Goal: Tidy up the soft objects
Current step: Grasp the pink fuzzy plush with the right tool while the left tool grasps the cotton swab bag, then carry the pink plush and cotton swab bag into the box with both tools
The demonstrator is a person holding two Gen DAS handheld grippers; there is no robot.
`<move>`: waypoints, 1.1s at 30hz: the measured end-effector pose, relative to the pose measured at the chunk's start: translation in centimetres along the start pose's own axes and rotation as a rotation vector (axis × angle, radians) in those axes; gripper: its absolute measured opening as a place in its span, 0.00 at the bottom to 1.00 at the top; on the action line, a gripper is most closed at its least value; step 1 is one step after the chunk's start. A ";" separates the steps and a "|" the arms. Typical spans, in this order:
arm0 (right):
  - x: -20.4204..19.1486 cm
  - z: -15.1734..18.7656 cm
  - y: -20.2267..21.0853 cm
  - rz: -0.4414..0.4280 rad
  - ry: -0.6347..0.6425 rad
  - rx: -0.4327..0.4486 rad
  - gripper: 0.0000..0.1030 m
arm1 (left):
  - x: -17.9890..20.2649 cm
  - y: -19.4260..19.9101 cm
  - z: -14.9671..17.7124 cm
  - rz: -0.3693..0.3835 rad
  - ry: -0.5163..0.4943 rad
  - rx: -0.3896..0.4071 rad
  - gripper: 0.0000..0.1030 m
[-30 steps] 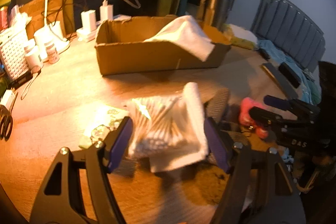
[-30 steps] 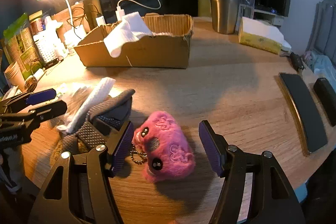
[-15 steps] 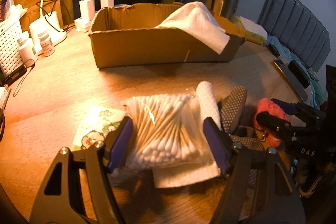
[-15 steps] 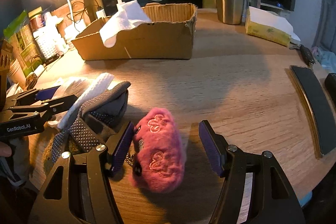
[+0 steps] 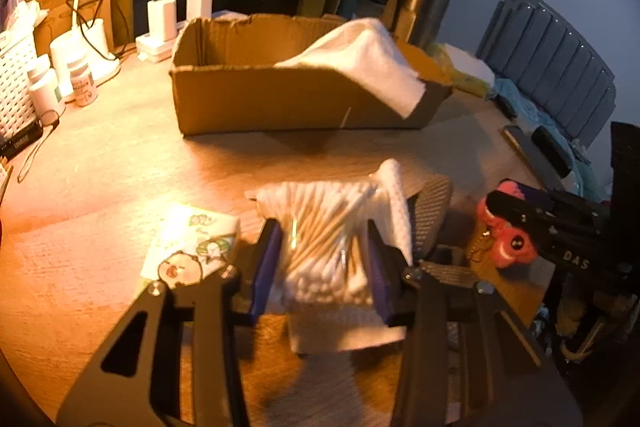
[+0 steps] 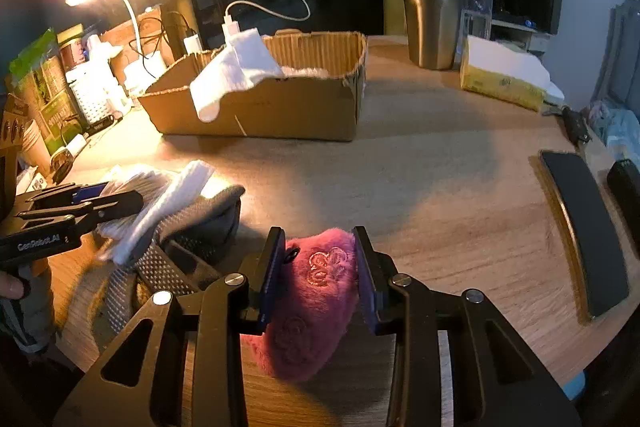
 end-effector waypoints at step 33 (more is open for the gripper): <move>-2.4 -7.4 -2.1 -0.026 0.068 0.079 0.35 | -1.8 5.5 -8.4 0.031 0.029 0.213 0.40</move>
Point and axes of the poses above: each gripper's, at about its wrist camera, not at the fingertips, and y roughly against the way its jaws point, x to its right, z to its underside, the point moved 6 cm from there along -y, roughly the way its jaws point, and after that the axes turned 10 degrees about x, right-handed, at the moved point
